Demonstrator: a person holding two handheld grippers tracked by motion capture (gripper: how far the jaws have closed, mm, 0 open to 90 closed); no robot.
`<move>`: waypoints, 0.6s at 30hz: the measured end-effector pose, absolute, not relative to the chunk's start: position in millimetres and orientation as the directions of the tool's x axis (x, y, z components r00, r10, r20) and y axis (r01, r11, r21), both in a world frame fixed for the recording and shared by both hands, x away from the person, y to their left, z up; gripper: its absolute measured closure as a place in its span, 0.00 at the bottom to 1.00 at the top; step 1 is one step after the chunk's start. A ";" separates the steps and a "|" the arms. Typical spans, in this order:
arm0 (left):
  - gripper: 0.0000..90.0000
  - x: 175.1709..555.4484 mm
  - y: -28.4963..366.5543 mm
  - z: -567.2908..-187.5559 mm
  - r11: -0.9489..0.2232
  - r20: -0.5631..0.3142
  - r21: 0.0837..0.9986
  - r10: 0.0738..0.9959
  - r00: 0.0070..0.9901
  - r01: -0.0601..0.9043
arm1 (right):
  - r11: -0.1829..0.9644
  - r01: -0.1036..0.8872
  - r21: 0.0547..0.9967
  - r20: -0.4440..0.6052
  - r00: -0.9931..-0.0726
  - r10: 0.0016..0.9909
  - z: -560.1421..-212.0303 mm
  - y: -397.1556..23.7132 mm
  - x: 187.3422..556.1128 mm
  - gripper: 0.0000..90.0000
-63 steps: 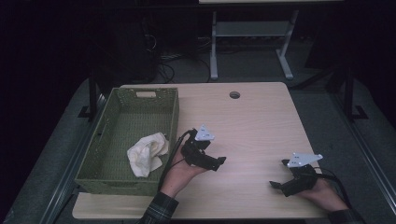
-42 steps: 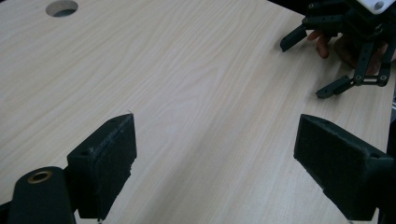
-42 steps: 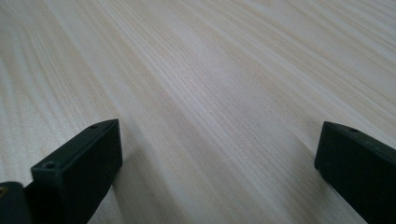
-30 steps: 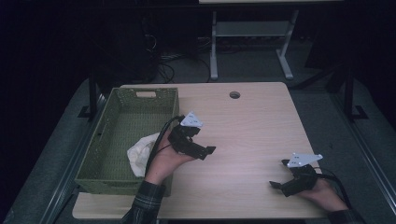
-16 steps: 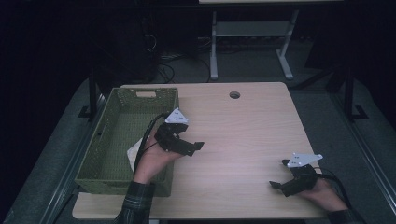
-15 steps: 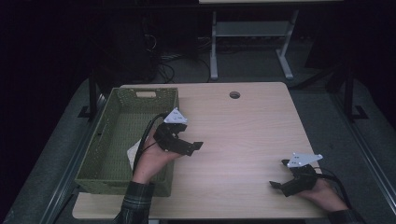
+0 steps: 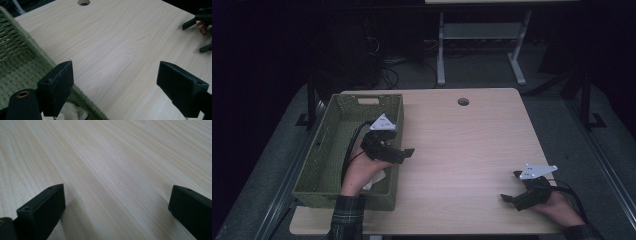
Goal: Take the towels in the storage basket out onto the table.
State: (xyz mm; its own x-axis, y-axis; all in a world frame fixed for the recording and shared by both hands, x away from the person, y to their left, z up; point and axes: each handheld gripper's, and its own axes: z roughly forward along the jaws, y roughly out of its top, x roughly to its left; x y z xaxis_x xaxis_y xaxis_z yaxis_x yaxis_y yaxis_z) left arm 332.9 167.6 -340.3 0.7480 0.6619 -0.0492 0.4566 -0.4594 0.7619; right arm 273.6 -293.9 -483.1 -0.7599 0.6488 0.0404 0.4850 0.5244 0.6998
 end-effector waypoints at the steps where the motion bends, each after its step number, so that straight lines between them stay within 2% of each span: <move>1: 0.15 333.0 170.0 -340.4 -0.454 -0.051 0.763 0.668 0.743 0.460 | 0.524 0.485 0.700 0.041 -0.760 0.649 -483.1 -293.9 273.6 0.00; 18: 0.15 335.7 223.1 -347.0 -0.398 -0.026 0.758 0.773 0.633 0.517 | 0.525 0.485 0.700 0.040 -0.760 0.649 -483.1 -293.9 273.6 0.00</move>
State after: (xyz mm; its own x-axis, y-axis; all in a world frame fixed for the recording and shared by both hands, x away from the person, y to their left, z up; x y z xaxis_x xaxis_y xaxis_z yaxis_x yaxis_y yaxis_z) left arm 335.7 223.1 -347.0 0.6333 0.7734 -0.0263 0.5171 -0.3977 0.7579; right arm 273.6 -293.9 -483.1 -0.7598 0.6489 0.0403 0.4851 0.5246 0.6996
